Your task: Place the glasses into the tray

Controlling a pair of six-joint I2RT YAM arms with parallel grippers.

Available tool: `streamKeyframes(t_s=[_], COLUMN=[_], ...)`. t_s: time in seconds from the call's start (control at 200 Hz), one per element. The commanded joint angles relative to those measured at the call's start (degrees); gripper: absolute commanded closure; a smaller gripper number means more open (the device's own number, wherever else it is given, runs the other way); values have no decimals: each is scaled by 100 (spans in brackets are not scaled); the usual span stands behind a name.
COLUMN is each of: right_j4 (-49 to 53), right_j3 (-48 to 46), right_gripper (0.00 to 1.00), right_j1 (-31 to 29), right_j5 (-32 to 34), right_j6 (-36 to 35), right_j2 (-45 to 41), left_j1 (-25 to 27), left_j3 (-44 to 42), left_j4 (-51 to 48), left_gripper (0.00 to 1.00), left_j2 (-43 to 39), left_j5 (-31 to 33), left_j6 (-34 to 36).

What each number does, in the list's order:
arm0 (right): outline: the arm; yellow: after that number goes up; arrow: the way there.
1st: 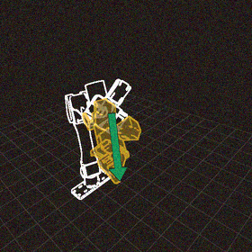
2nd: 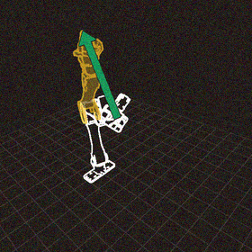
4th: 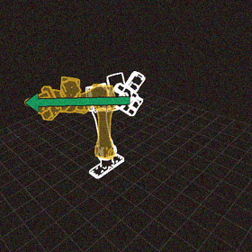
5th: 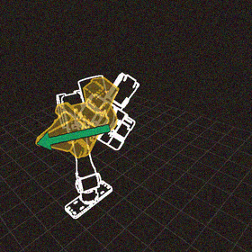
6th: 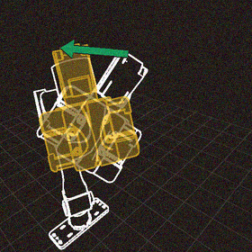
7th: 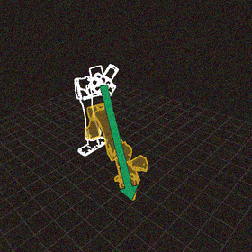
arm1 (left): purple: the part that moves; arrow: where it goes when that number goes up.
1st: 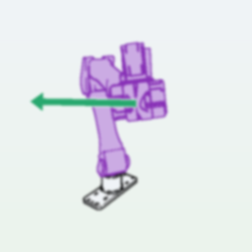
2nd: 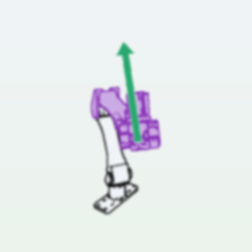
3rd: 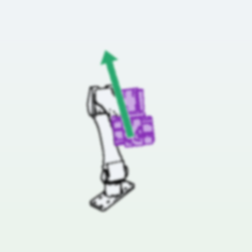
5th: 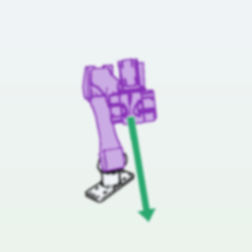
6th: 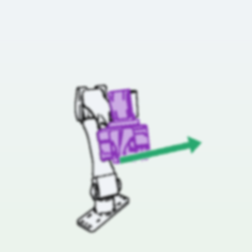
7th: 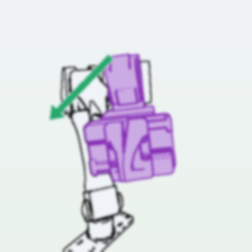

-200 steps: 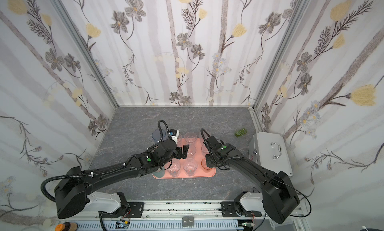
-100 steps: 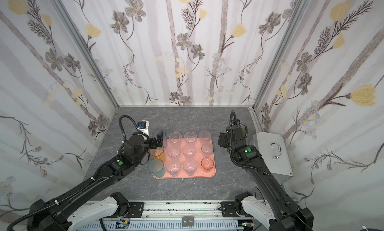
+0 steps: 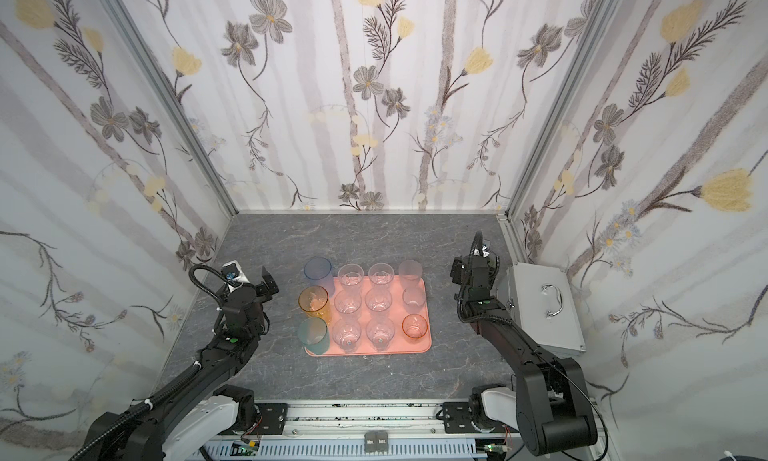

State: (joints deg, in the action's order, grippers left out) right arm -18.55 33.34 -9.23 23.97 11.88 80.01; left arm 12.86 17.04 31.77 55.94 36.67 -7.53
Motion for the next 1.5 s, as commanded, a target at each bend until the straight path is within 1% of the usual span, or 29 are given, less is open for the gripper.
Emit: streamKeyframes(t_s=[0.0, 0.085, 0.14, 0.195, 0.26, 0.315, 0.405, 0.455, 0.495, 0.59, 0.669, 0.714, 0.739, 0.764, 0.814, 0.844, 0.889, 0.949, 1.494], right_j4=[-1208, -1800, -2236, -2465, -2930, -3278, -3712, -3729, -3718, -4210, -4729, -5391, -5704, -5511, -5108, -5234, -5500, -5406, -5447], right_j3=[-236, -457, -623, -699, -885, -1034, -1166, -1194, -1233, -1527, -1832, -2075, -2156, -2107, -2009, -2033, -2090, -2077, -2097], right_gripper=[21, 22, 22, 22, 22, 22, 20, 17, 16, 15, 13, 7, 4, 1, 0, 0, 0, 0, 0], right_j1=[111, 279, 424, 498, 574, 641, 688, 688, 693, 697, 797, 831, 835, 836, 835, 836, 833, 827, 853], right_j5=[92, -58, -295, -480, -705, -956, -1172, -1323, -1410, -1651, -1936, -1977, -1983, -1972, -1974, -1968, -1981, -1971, -1990], right_j6=[-275, -353, -374, -490, -673, -769, -817, -881, -906, -984, -963, -937, -945, -947, -957, -949, -952, -949, -945], right_j2=[84, 227, 328, 390, 402, 389, 540, 532, 491, 442, 469, 638, 700, 652, 552, 591, 670, 641, 630], left_j1=[-156, -359, -445, -477, -494, -504, -508, -518, -590, -642, -644, -645, -645, -654, -698, -747, -858, -969, -964], left_j3=[-158, -280, -412, -624, -816, -898, -930, -913, -895, -927, -881, -870, -871, -844, -758, -665, -531, -454, -447], left_j4=[1132, 1657, 2164, 2784, 3321, 3680, 4207, 4539, 4671, 5197, 5414, 5790, 5719, 5545, 5458, 5224, 4954, 4732, 4723], left_gripper=[0, 0, 0, 0, 0, 0, 0, 0, 0, 0, 0, 0, 0, 0, 0, 0, 0, 0, 0], left_j2=[310, 735, 990, 1217, 1456, 1737, 2108, 2310, 2471, 2984, 3356, 3640, 3600, 3541, 3575, 3550, 3526, 3496, 3494], left_j5=[413, 149, -244, -674, -986, -1248, -1602, -1686, -1736, -1814, -1954, -1860, -1839, -1826, -1718, -1729, -1907, -2110, -2116], left_j6=[27, 15, 117, 224, 203, 276, 525, 730, 612, 568, 607, 635, 624, 562, 492, 432, 344, 254, 263])
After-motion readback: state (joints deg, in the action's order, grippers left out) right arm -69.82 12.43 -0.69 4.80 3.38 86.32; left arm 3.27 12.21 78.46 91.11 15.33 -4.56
